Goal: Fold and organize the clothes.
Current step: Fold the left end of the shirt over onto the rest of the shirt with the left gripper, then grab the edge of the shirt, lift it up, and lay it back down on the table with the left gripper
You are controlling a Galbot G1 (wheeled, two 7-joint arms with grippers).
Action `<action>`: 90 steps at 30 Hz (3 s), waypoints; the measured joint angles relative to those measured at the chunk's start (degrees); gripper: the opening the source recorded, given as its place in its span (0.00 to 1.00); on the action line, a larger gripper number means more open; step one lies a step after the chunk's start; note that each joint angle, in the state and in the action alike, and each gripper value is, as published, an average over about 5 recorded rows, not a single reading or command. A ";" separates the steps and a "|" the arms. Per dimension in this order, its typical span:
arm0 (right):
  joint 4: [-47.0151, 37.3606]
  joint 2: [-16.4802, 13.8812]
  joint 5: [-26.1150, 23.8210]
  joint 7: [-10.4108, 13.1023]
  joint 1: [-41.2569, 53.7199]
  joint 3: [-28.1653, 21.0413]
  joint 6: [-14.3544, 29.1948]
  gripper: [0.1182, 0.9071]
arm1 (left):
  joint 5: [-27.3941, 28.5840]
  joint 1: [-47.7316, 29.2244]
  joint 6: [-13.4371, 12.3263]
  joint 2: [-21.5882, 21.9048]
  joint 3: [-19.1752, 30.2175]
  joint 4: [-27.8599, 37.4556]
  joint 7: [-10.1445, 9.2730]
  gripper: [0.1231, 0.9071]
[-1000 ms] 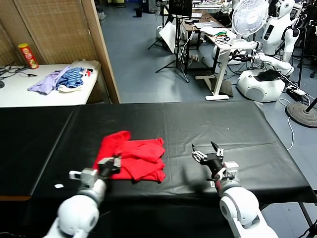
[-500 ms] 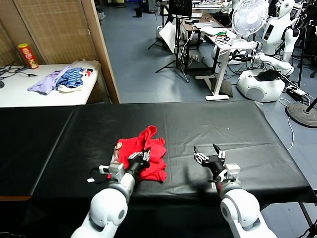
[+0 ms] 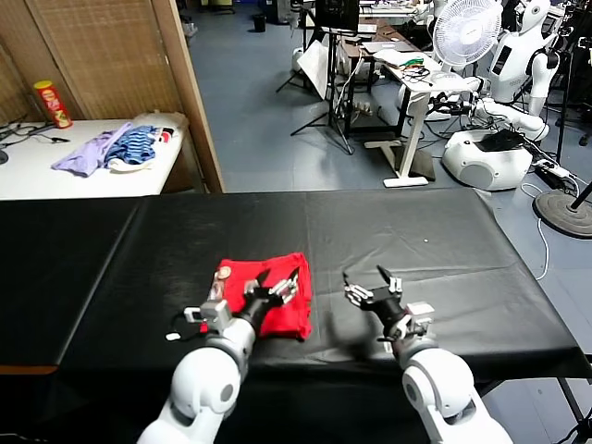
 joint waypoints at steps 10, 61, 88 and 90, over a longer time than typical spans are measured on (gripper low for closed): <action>-9.65 2.57 -9.30 1.41 7.36 -10.21 -1.04 0.86 | -0.80 5.94 -1.66 4.95 -9.42 -0.97 2.54 0.86; 6.21 4.23 0.55 8.99 -3.45 3.33 -3.74 0.86 | 3.43 6.47 -1.29 5.59 -18.76 8.59 2.16 0.02; 6.68 3.78 -1.37 6.91 -6.59 5.72 -3.59 0.86 | 16.63 5.48 0.98 19.08 -12.30 -3.13 1.87 0.02; 6.50 3.41 -1.12 6.13 -6.69 5.63 -3.69 0.86 | 15.65 4.79 0.08 16.69 -9.18 -2.65 1.87 0.02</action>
